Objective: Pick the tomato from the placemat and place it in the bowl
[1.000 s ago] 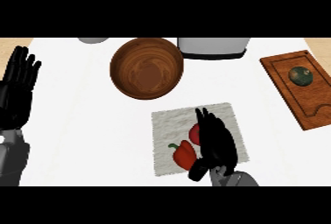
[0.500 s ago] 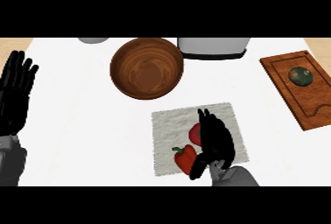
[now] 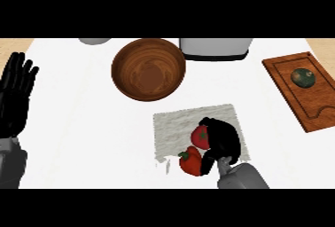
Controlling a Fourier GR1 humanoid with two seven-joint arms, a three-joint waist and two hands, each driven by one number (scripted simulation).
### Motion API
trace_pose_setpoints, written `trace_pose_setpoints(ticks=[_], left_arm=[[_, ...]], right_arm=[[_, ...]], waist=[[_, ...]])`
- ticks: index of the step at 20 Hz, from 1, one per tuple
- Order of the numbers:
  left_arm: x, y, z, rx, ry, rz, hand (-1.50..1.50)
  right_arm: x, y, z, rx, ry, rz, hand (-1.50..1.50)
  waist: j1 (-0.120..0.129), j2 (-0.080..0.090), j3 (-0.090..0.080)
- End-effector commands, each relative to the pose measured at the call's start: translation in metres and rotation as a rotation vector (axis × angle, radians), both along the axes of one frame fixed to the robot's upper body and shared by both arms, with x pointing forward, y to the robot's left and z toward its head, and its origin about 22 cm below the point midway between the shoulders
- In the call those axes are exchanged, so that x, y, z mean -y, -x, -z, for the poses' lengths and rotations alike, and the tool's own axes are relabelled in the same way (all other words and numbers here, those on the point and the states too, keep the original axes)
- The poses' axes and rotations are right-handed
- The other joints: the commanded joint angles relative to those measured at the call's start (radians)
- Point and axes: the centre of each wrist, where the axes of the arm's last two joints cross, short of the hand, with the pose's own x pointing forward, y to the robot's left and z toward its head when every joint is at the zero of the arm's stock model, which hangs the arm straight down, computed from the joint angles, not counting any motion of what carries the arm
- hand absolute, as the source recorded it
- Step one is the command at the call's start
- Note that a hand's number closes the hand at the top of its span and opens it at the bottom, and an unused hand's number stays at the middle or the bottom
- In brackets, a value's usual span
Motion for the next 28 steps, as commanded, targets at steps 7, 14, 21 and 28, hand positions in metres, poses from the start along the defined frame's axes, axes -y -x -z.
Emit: trace_pose_setpoints(ticks=[7,14,21,28], left_arm=[[-0.002,-0.002,-0.001,-0.004,0.012,0.001,0.0],[-0.002,0.008,0.014,-0.01,0.024,0.012,0.0],[-0.01,-0.018,0.007,-0.007,0.011,-0.003,0.0],[-0.002,0.01,0.004,-0.007,0.011,-0.017,0.0]], right_arm=[[0.037,0.008,-0.004,0.069,0.073,-0.047,1.5],[0.238,-0.027,-0.041,0.011,0.191,-0.031,1.5],[0.277,-0.057,-0.076,0.161,0.266,-0.003,1.5],[0.265,-0.043,-0.165,0.356,0.172,-0.085,1.5]], waist=[[-0.003,0.006,0.004],[0.004,0.007,0.004],[0.0,0.01,0.004],[-0.002,0.002,0.003]])
